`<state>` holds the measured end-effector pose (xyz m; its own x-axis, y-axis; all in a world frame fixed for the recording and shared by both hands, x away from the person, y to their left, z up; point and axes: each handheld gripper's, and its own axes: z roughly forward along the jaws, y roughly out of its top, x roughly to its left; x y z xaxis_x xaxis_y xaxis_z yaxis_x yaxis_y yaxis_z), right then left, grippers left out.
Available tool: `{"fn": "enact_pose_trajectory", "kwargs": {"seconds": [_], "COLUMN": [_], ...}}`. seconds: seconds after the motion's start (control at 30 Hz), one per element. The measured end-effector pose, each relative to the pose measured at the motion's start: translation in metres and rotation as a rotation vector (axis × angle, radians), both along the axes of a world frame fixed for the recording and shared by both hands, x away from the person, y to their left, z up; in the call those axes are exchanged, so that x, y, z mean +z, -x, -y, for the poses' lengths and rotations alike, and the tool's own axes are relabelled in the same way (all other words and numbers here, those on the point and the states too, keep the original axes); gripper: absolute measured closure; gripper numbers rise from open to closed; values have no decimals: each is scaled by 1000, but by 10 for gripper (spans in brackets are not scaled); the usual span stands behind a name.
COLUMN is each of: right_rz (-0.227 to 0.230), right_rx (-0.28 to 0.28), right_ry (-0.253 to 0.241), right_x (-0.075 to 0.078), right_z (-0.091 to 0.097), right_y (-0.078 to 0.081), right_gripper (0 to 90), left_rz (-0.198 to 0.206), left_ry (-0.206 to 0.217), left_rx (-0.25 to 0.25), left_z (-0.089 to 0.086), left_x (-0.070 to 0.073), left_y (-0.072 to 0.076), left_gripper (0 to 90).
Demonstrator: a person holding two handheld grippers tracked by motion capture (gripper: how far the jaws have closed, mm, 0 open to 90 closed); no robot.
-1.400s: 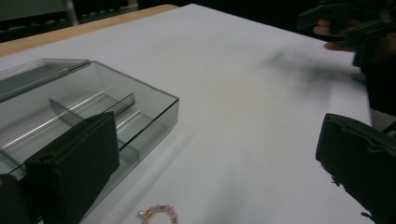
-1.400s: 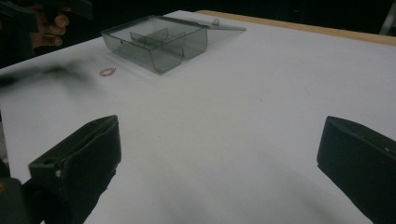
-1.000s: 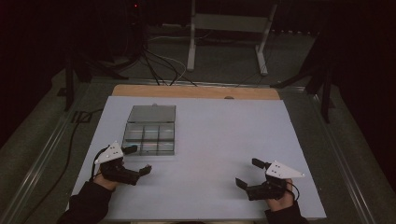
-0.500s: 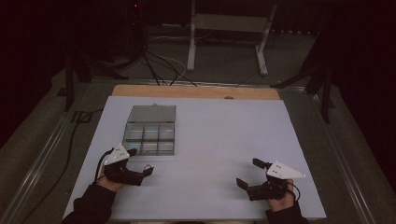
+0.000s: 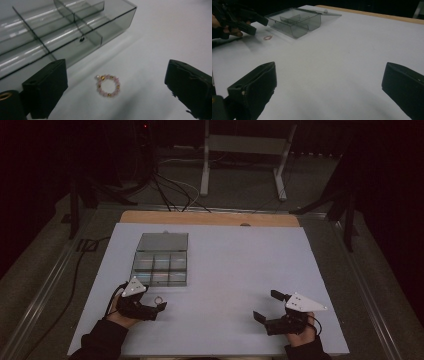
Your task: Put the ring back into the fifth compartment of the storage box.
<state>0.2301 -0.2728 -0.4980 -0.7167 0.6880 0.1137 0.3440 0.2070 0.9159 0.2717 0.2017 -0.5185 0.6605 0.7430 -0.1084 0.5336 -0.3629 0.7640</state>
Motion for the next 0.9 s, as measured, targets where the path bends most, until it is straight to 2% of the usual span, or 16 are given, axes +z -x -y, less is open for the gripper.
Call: {"fn": "enact_pose_trajectory", "kwargs": {"seconds": [0.13, 0.17, 0.23, 0.4, 0.77, 0.9], "right_rz": [-2, -4, 0, 1, 0, -4], "right_rx": [2, 1, 1, 2, 5, 5], "right_ry": [1, 1, 0, 1, -4, -1], "right_x": [0, -1, 0, 0, 0, 0], "right_z": [0, 0, 0, 0, 0, 0], "right_y": [0, 0, 0, 0, 0, 0], "right_gripper": [0, 0, 0, 0, 0, 0], "left_rz": [-11, -11, -4, 4, 7, -1], "left_ry": [-6, -12, -21, -29, -93, -89], "left_rx": [-6, -14, -17, -6, 36, 50], "left_z": [-1, -1, 0, 0, 2, 1], "left_x": [-2, -2, -1, -1, -3, -3], "left_y": [0, 1, 2, 2, 1, -1], "left_gripper": [177, 179, 241, 331, 539, 616]}}
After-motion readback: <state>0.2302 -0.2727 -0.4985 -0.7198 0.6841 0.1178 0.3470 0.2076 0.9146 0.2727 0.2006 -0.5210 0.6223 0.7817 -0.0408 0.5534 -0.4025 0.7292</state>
